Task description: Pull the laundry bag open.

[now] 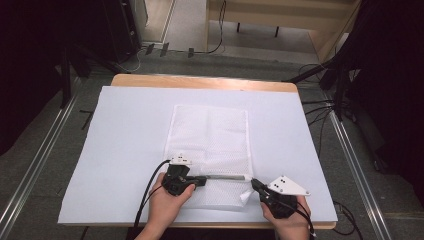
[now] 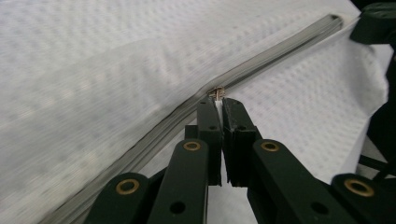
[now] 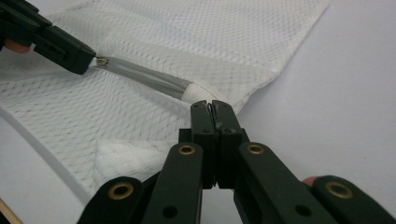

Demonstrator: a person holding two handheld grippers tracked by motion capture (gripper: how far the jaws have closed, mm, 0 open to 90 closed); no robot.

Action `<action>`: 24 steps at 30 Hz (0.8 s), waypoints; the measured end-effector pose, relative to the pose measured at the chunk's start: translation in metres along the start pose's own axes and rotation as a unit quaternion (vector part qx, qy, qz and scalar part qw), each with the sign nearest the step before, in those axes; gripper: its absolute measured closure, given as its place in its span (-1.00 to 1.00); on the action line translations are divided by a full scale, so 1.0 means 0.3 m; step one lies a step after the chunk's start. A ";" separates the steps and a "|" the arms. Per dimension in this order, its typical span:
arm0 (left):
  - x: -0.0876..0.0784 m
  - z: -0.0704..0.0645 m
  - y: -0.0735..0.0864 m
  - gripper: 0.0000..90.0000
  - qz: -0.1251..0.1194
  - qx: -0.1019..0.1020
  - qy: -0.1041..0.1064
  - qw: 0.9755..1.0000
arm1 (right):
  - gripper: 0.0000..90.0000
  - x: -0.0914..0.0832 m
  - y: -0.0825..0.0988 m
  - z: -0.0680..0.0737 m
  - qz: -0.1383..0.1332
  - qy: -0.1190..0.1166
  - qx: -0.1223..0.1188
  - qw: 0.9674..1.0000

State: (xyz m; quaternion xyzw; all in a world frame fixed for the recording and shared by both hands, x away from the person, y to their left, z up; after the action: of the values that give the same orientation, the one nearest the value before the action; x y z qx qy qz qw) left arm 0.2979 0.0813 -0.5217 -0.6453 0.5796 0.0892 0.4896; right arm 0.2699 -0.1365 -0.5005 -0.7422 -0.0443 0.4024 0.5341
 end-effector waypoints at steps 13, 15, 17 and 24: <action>-0.143 0.146 0.031 0.96 -0.022 -0.027 -0.035 0.999 | 1.00 -0.013 0.005 -0.047 -0.002 0.015 0.015 1.000; -0.159 0.162 0.034 0.96 -0.024 -0.031 -0.037 0.999 | 1.00 -0.012 0.006 -0.048 -0.002 0.015 0.017 1.000; -0.172 0.171 0.036 0.96 -0.025 -0.031 -0.041 0.998 | 1.00 -0.011 0.006 -0.047 -0.001 0.015 0.017 1.000; -0.232 0.207 0.051 0.96 -0.032 -0.038 -0.049 0.998 | 1.00 -0.009 0.008 -0.049 -0.002 0.014 0.015 1.000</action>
State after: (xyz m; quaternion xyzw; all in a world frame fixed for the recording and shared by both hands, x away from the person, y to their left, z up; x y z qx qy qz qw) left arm 0.2916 0.1753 -0.5137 -0.6767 0.5299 0.1270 0.4951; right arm 0.2767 -0.1500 -0.4994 -0.7398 -0.0319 0.3915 0.5463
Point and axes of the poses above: each handheld gripper's, and its own axes: x roughly forward along the jaws, y roughly out of its underside, z roughly to its left, the point moved 8 cm from there along x, roughly forward along the jaws, and after that the axes turned 11 degrees about -x, right-handed, at the moved point
